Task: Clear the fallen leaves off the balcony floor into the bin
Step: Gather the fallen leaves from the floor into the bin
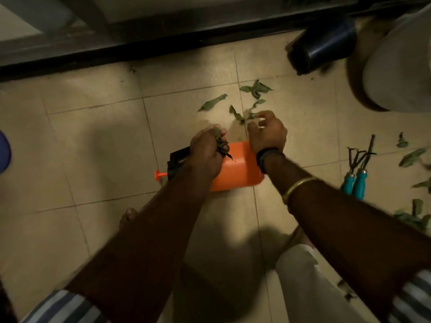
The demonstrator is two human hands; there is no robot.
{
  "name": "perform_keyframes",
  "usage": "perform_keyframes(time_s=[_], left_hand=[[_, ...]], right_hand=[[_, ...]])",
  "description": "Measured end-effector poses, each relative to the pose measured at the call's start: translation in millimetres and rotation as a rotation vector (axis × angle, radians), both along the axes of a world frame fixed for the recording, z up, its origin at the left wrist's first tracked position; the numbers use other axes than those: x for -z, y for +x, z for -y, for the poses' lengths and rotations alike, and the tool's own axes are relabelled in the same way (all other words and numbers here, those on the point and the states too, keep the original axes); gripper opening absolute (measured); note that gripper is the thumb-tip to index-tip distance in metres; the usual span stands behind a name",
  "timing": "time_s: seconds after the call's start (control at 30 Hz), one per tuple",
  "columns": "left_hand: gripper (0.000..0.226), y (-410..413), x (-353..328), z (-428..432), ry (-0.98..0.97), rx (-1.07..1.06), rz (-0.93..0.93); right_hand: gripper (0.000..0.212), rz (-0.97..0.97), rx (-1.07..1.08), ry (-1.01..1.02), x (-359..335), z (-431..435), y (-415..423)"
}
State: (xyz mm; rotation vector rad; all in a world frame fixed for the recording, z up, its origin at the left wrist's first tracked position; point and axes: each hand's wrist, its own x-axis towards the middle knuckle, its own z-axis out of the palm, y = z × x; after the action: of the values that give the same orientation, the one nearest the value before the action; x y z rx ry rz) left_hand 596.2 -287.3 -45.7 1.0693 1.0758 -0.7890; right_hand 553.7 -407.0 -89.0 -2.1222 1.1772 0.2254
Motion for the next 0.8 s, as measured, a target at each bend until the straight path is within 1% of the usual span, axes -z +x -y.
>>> perform_keyframes(time_s=[0.07, 0.1, 0.2, 0.23, 0.27, 0.3, 0.33, 0.37, 0.4, 0.47, 0.5, 0.57, 0.6, 0.63, 0.7, 0.73, 0.8], left_hand=[[0.018, 11, 16, 2, -0.020, -0.007, 0.011], [0.018, 15, 24, 2, -0.031, -0.008, 0.015], [0.017, 23, 48, 3, -0.059, 0.004, 0.011], [0.017, 25, 55, 3, -0.067, 0.008, 0.009], [0.017, 27, 61, 2, -0.076, 0.006, 0.008], [0.016, 29, 66, 1, -0.083, 0.001, 0.009], [0.015, 30, 70, 0, -0.083, -0.006, 0.009], [0.015, 30, 74, -1, -0.072, -0.010, 0.008], [0.015, 29, 75, -1, -0.059, -0.009, 0.004], [0.015, 25, 74, 1, -0.038, 0.004, -0.007], [0.016, 23, 73, 3, -0.026, 0.008, -0.011], [0.015, 22, 68, 9, 0.022, 0.025, -0.016], [0.015, 22, 65, 13, 0.053, 0.050, -0.021], [0.017, 23, 61, 18, 0.079, 0.082, -0.023], [0.023, 26, 52, 29, 0.123, 0.143, -0.022], [0.026, 28, 49, 34, 0.140, 0.155, -0.021], [0.031, 31, 45, 40, 0.156, 0.175, -0.023]], right_hand=[[0.031, -0.058, -0.010, 0.006, 22, 16, 26], [0.036, -0.094, -0.016, 0.009, 33, 21, 37], [0.061, -0.188, -0.090, -0.013, 65, 25, 52], [0.066, -0.204, -0.128, -0.036, 74, 24, 53], [0.065, -0.203, -0.170, -0.075, 82, 24, 53], [0.058, -0.186, -0.210, -0.128, 89, 25, 52], [0.045, -0.167, -0.251, -0.185, 95, 28, 51], [0.031, -0.156, -0.284, -0.219, 98, 31, 50], [0.023, -0.149, -0.298, -0.216, 100, 34, 47], [0.018, -0.117, -0.247, -0.143, 99, 38, 39], [0.016, -0.077, -0.164, -0.065, 96, 39, 37], [0.025, 0.052, 0.056, 0.158, 83, 37, 37], [0.027, 0.116, 0.133, 0.269, 74, 33, 37], [0.027, 0.168, 0.157, 0.361, 63, 27, 36], [0.027, 0.207, 0.136, 0.491, 43, 12, 35], [0.027, 0.198, 0.134, 0.520, 34, 4, 34], [0.024, 0.157, 0.146, 0.492, 26, -6, 31]])
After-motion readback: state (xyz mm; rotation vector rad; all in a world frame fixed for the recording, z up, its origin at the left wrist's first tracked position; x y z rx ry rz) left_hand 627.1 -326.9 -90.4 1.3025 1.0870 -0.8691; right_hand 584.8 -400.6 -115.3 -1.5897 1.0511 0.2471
